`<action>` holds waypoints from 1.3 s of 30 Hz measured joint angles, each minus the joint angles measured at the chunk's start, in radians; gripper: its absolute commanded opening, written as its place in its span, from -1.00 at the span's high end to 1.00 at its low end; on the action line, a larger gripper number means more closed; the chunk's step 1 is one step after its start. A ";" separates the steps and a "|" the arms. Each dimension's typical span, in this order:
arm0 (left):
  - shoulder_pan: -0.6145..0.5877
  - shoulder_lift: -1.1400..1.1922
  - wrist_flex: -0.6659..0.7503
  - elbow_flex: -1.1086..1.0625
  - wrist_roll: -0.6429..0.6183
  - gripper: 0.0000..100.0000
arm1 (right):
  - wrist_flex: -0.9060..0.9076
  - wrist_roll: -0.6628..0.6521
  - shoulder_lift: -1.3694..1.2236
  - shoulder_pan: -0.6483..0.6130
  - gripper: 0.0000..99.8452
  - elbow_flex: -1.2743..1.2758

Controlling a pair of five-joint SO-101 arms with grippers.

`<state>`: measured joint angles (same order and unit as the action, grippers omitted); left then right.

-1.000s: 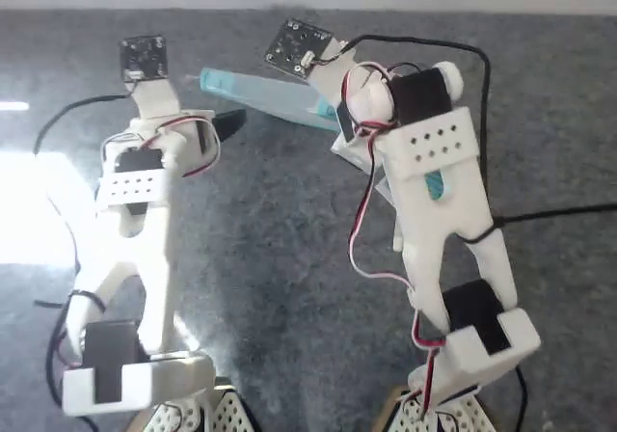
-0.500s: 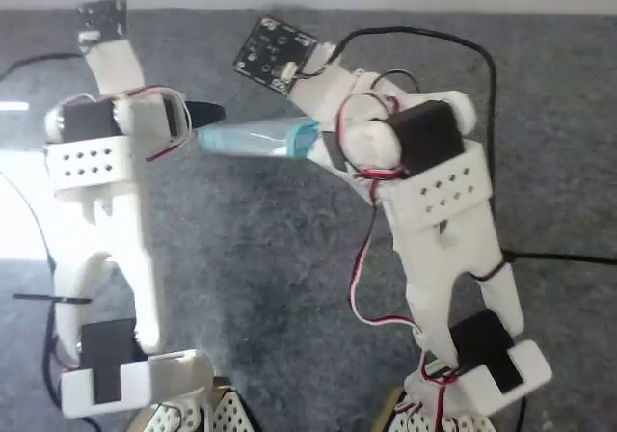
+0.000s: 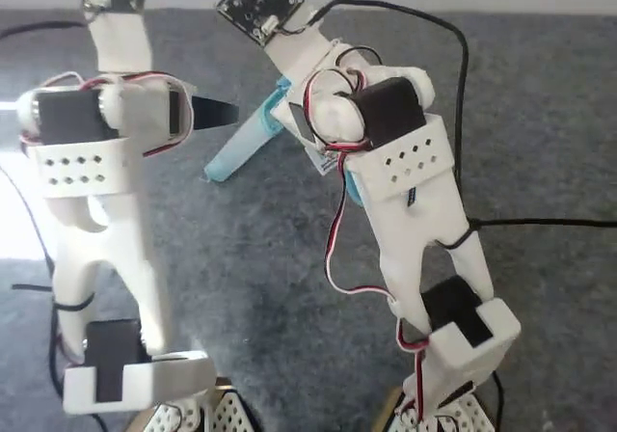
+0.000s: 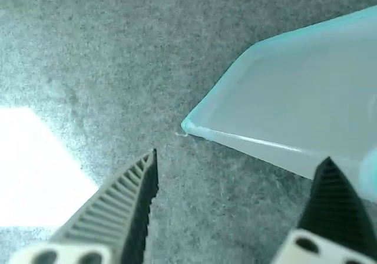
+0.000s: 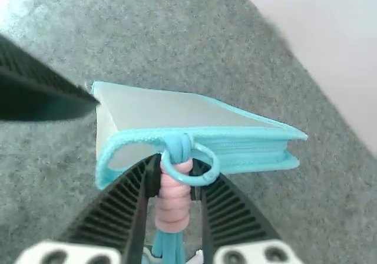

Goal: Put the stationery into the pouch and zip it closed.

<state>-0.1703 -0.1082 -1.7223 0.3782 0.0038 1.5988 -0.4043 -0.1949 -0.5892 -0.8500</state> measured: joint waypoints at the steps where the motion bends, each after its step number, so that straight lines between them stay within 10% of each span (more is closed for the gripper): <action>1: 0.012 0.000 0.000 0.005 0.000 0.23 | 0.011 0.003 -0.020 0.000 0.99 -0.023; 39: 0.123 -0.012 0.002 0.080 -0.135 0.23 | 0.011 0.292 -0.095 0.006 0.99 -0.107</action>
<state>-0.0476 -0.1204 -1.7208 0.4580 -0.1312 1.6095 -0.1128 -0.2900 -0.5831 -0.9574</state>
